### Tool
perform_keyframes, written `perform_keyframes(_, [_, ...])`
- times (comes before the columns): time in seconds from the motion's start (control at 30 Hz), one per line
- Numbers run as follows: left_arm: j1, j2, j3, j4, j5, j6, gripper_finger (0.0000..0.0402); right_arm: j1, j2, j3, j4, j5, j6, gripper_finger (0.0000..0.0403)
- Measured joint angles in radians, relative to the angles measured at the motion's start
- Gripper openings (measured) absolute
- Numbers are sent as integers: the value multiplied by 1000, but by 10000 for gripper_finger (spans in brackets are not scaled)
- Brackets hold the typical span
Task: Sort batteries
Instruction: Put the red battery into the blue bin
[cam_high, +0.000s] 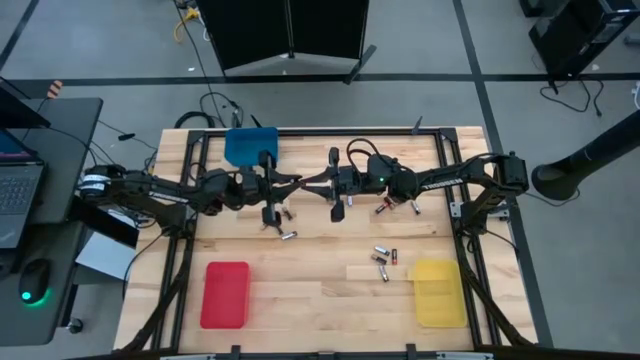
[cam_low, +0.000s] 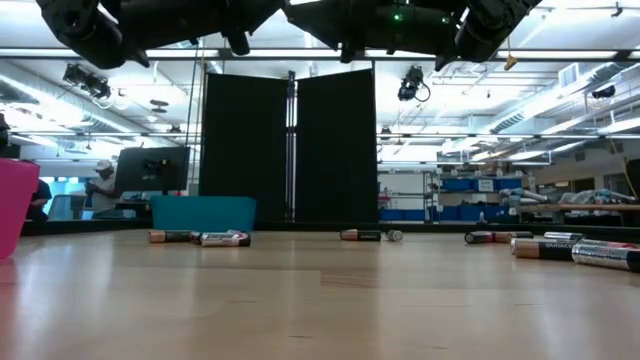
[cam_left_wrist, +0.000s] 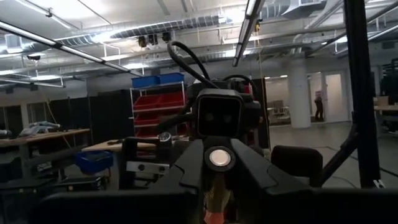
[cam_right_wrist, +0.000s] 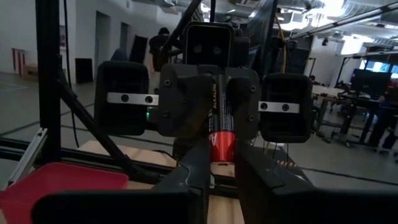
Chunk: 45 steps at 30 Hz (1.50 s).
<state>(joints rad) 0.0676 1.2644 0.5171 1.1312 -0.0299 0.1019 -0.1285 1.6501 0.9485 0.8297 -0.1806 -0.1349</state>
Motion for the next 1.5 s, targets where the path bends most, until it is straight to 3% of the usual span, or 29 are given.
perform_keyframes(0.2, [35,-11,47,-94,19,0,55,-5,0,0,-16,119,0,131])
perform_keyframes(0.5, [143,-16,312,-598,150,24,55,-53,-58,0,-193,253,-88,164])
perform_keyframes(0.67, [230,-16,514,-1074,168,62,55,-76,-146,0,-429,299,-123,132])
perform_keyframes(0.9, [376,-15,712,-1589,19,183,55,-99,-233,0,-715,399,-221,13])
perform_keyframes(1.03, [507,-12,724,-1730,-4,186,55,-125,-243,-5,-830,400,-207,17])
perform_keyframes(1.2, [655,55,723,-1835,-3,222,55,-149,-244,-92,-831,399,-177,7])
perform_keyframes(1.5, [813,341,747,-1905,19,373,55,-162,-244,-221,-811,397,-104,8])
